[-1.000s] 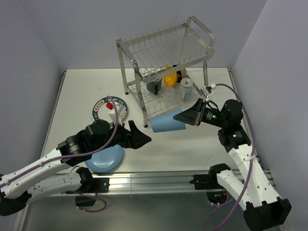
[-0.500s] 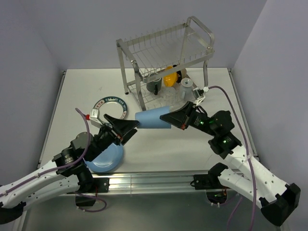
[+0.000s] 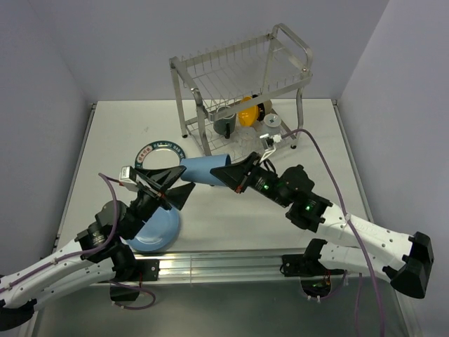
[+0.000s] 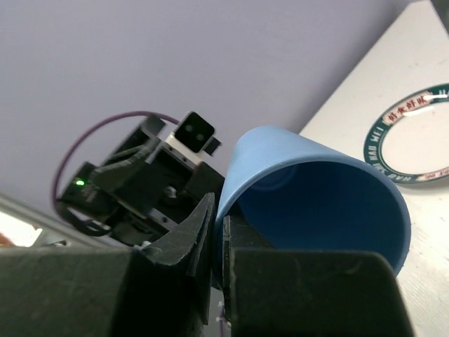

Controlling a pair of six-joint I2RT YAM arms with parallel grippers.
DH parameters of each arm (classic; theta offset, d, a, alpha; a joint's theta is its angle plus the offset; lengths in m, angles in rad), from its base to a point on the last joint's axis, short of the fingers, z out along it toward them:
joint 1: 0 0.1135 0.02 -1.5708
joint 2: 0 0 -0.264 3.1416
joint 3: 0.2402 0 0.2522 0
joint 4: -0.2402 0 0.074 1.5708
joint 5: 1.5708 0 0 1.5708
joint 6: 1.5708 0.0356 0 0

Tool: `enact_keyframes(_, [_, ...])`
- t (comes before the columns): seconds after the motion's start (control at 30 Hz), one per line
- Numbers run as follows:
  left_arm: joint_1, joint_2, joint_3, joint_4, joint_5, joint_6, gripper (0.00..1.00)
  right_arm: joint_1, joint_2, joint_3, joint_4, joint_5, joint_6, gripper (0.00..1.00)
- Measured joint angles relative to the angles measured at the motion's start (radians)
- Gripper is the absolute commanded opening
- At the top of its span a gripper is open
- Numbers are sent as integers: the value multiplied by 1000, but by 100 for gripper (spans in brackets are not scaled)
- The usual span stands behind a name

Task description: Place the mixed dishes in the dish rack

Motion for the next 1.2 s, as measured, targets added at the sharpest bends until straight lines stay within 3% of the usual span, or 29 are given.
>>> enact_keyframes(0.47, [-2,-16,37,-103,-64,-46,99,226,69,14,37,311,-220,0])
enact_keyframes(1.2, [-2,-18,53,-179,-103,-46,98,374,95,60,78,377,-331,0])
